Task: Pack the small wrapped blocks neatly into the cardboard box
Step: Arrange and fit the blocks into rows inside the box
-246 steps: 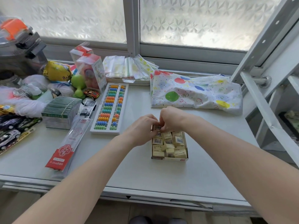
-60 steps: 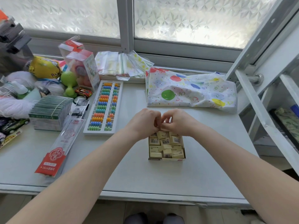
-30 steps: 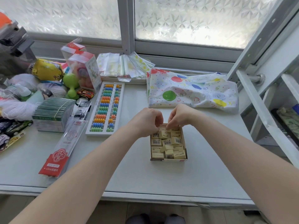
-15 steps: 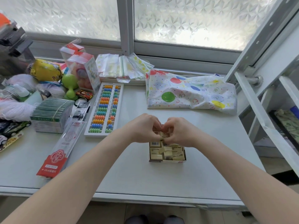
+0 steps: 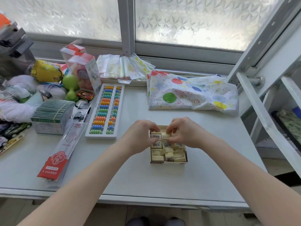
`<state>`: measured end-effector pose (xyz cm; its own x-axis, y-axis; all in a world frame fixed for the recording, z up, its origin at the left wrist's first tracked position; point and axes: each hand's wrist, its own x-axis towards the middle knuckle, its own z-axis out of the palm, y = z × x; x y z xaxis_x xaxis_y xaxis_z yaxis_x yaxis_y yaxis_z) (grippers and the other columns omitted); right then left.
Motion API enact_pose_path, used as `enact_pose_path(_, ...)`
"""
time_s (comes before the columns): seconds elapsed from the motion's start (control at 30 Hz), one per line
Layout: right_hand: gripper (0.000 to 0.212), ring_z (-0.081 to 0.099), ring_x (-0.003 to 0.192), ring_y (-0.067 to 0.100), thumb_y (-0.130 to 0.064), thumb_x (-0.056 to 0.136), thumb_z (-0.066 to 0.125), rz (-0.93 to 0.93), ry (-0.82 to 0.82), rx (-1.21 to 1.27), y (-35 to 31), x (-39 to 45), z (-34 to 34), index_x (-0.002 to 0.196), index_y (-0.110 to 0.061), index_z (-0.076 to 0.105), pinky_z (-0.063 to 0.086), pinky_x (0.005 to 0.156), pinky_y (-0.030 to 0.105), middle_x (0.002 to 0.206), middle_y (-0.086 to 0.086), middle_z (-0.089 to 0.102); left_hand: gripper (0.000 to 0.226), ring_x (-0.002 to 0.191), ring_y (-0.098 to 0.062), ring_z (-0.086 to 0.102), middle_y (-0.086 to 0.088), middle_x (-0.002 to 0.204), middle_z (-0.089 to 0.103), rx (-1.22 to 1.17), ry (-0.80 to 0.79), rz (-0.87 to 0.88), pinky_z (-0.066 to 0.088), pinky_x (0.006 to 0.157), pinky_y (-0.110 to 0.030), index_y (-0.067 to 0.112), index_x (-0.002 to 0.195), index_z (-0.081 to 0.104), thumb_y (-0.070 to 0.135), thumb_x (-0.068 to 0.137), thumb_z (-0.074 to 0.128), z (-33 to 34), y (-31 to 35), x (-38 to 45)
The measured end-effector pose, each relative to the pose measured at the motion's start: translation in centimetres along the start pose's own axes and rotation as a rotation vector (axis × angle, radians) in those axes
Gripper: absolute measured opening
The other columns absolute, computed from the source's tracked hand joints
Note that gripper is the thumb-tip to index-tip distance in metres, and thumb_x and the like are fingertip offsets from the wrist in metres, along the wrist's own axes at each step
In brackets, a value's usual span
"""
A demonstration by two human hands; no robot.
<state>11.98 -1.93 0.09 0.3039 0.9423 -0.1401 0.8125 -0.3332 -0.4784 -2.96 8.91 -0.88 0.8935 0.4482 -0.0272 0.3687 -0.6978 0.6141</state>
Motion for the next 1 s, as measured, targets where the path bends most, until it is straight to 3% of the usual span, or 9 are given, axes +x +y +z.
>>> enact_pose_path(0.2, 0.018, 0.056, 0.067, 0.006, -0.018, 0.070, 0.080, 0.134, -0.081, 0.029, -0.5, 1.1, -0.1, 0.087, -0.015, 0.075, 0.047, 0.066, 0.021, 0.076, -0.009, 0.059, 0.021, 0.104, -0.016, 0.055, 0.002, 0.108, 0.064, 0.213, -0.095, -0.014, 0.047, 0.091, -0.032, 0.019, 0.105, 0.071, 0.023, 0.085, 0.064, 0.1, 0.5, 1.0)
enact_pose_path(0.43, 0.019, 0.066, 0.071, 0.012, -0.012, 0.063, 0.084, 0.315, -0.085, 0.229, -0.1, 0.8, -0.9, 0.081, -0.015, 0.077, 0.058, 0.074, 0.029, 0.063, -0.011, 0.068, 0.022, 0.101, -0.023, 0.053, -0.006, 0.101, 0.065, 0.497, -0.087, -0.017, 0.043, 0.077, -0.031, 0.018, 0.104, 0.068, 0.011, 0.086, 0.057, 0.9, 1.8, 2.4)
enact_pose_path(0.57, 0.016, 0.067, 0.074, 0.012, -0.009, 0.064, 0.083, 0.330, -0.107, 0.269, 0.1, 0.6, -1.4, 0.077, -0.016, 0.078, 0.058, 0.082, 0.033, 0.063, -0.011, 0.070, 0.019, 0.102, -0.024, 0.053, -0.007, 0.101, 0.066, 0.439, -0.146, -0.056, 0.046, 0.077, -0.032, 0.013, 0.100, 0.068, 0.015, 0.083, 0.060, 0.8, 1.6, 3.1)
enact_pose_path(0.7, 0.015, 0.064, 0.067, 0.009, -0.009, 0.063, 0.084, 0.340, -0.105, 0.284, -0.1, 0.7, -1.3, 0.075, -0.017, 0.078, 0.056, 0.075, 0.029, 0.056, -0.014, 0.067, 0.017, 0.094, -0.022, 0.055, -0.006, 0.092, 0.069, 0.383, -0.187, -0.041, 0.050, 0.071, -0.032, 0.012, 0.091, 0.072, 0.023, 0.081, 0.063, 0.5, 1.5, 3.2)
enact_pose_path(0.83, 0.019, 0.058, 0.060, 0.007, -0.009, 0.064, 0.083, 0.317, -0.127, 0.254, -0.1, 0.9, -1.0, 0.081, -0.015, 0.078, 0.053, 0.067, 0.029, 0.062, -0.007, 0.067, 0.031, 0.102, -0.021, 0.050, -0.003, 0.100, 0.065, 0.390, -0.139, 0.002, 0.044, 0.080, -0.032, 0.018, 0.107, 0.064, 0.038, 0.083, 0.063, 1.1, 1.3, 2.7)
enact_pose_path(0.9, 0.019, 0.060, 0.065, 0.011, -0.009, 0.063, 0.082, 0.307, -0.125, 0.244, 0.0, 0.9, -1.0, 0.080, -0.016, 0.078, 0.056, 0.073, 0.034, 0.071, 0.002, 0.072, 0.036, 0.105, -0.021, 0.049, -0.001, 0.106, 0.062, 0.362, -0.111, 0.049, 0.042, 0.085, -0.033, 0.025, 0.118, 0.057, 0.038, 0.085, 0.061, 1.4, 1.2, 2.4)
enact_pose_path(1.0, 0.016, 0.068, 0.079, 0.019, -0.006, 0.067, 0.075, 0.306, -0.115, 0.266, 0.5, 0.9, -1.5, 0.078, -0.017, 0.077, 0.057, 0.082, 0.039, 0.080, 0.005, 0.075, 0.030, 0.105, -0.021, 0.051, 0.001, 0.108, 0.060, 0.325, -0.088, 0.074, 0.043, 0.088, -0.034, 0.028, 0.115, 0.059, 0.035, 0.086, 0.059, 1.7, 1.2, 2.0)
